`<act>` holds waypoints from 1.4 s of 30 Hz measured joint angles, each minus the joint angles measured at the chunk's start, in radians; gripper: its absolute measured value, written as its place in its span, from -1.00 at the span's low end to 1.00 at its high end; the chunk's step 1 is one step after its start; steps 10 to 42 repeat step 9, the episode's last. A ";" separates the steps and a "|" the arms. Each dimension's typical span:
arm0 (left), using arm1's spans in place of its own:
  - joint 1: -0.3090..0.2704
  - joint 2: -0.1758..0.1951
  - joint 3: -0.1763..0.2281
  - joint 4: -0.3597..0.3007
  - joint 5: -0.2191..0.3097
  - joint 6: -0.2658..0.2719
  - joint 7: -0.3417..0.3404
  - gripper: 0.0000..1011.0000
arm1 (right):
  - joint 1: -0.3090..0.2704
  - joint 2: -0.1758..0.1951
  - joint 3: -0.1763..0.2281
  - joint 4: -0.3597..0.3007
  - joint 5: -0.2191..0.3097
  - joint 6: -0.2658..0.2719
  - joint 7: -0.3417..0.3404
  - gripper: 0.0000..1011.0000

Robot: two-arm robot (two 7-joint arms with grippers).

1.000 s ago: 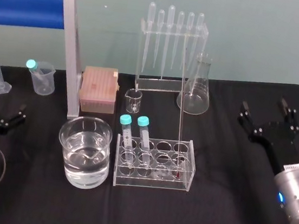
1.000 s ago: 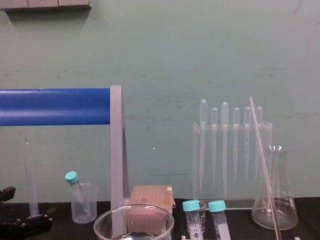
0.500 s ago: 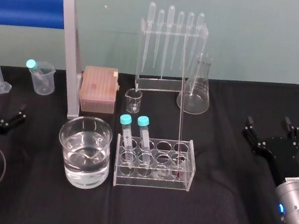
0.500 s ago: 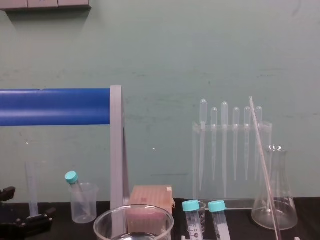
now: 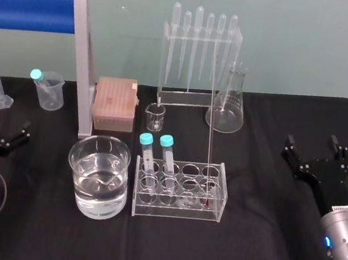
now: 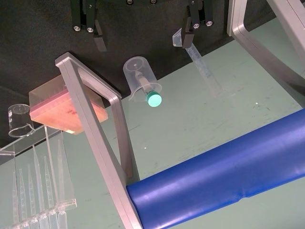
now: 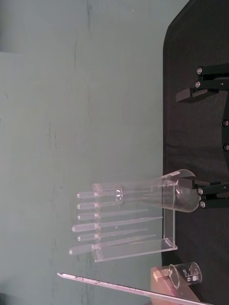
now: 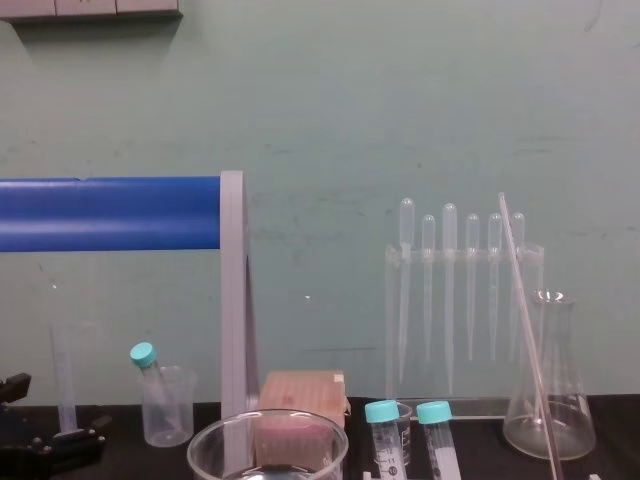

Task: Hold the thermometer with one hand and immerse one end into the beaker, then reinsert it into the test tube rack.

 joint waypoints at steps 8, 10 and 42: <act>0.000 0.000 0.000 0.000 0.000 0.000 0.000 0.99 | 0.000 0.001 -0.001 -0.001 0.000 0.000 0.000 0.98; 0.000 0.000 0.000 0.000 0.000 0.000 0.000 0.99 | 0.000 0.001 -0.001 -0.001 0.000 0.000 0.000 0.98; 0.000 0.000 0.000 0.000 0.000 0.000 0.000 0.99 | 0.000 0.001 -0.001 -0.001 0.000 0.000 0.000 0.98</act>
